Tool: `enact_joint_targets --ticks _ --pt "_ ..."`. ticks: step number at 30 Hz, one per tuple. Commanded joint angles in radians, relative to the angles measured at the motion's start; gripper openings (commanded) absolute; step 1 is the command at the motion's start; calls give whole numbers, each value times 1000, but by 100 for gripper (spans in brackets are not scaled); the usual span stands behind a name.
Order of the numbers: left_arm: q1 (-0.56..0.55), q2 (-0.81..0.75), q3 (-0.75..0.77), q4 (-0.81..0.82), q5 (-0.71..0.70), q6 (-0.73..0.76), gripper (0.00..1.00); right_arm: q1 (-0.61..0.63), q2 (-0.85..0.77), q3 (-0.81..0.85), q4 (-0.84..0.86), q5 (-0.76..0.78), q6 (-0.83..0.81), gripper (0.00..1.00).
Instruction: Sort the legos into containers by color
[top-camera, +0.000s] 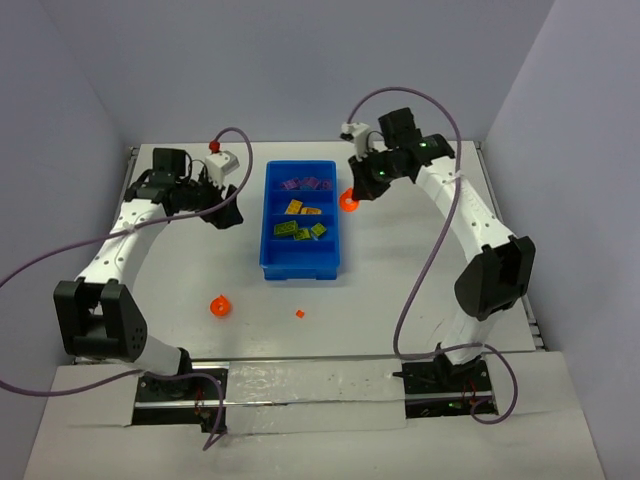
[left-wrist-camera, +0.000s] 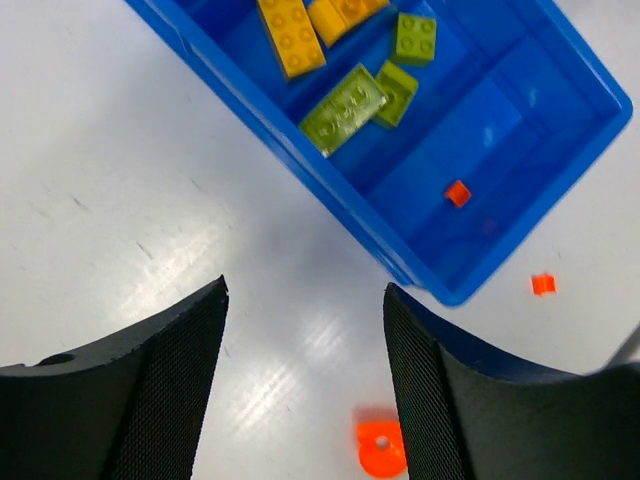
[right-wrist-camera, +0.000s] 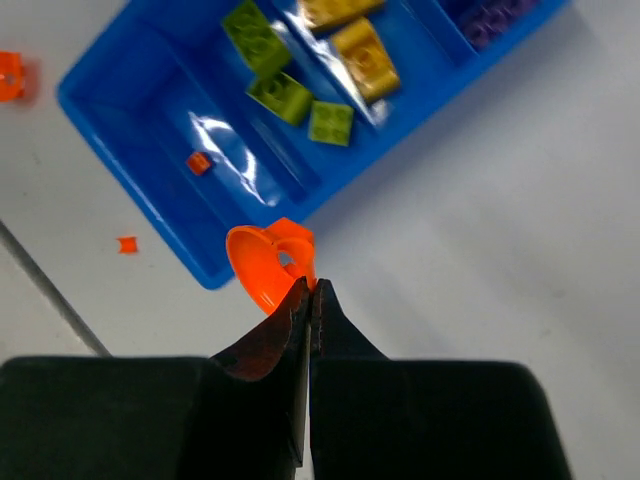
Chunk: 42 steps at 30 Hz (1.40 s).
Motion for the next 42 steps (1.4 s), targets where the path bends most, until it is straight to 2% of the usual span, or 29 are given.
enact_joint_targets --ticks 1,2,4,5,10,16,29,33,39,42 --pt "66 -69 -36 -142 65 55 74 124 40 41 30 76 -14 0" --pt "82 -73 -45 -160 78 61 80 144 44 39 35 81 -25 0" --pt "133 -86 -72 -207 133 94 97 192 38 9 63 102 -58 0" --pt "163 -91 -80 -230 152 102 99 207 33 -7 74 115 -72 0" --pt "236 -135 -157 -271 196 95 99 285 8 -117 152 204 -143 0" --pt "244 -165 -242 -333 174 165 97 317 61 -152 198 254 -171 0" --pt "293 -44 -228 -447 112 356 91 344 143 -146 181 275 -225 2" --pt "296 -21 -239 -456 88 396 91 355 141 -173 177 289 -250 8" --pt "302 14 -273 -432 56 420 89 364 144 -194 179 305 -262 29" --pt "302 28 -282 -423 42 433 88 367 148 -192 173 302 -267 35"
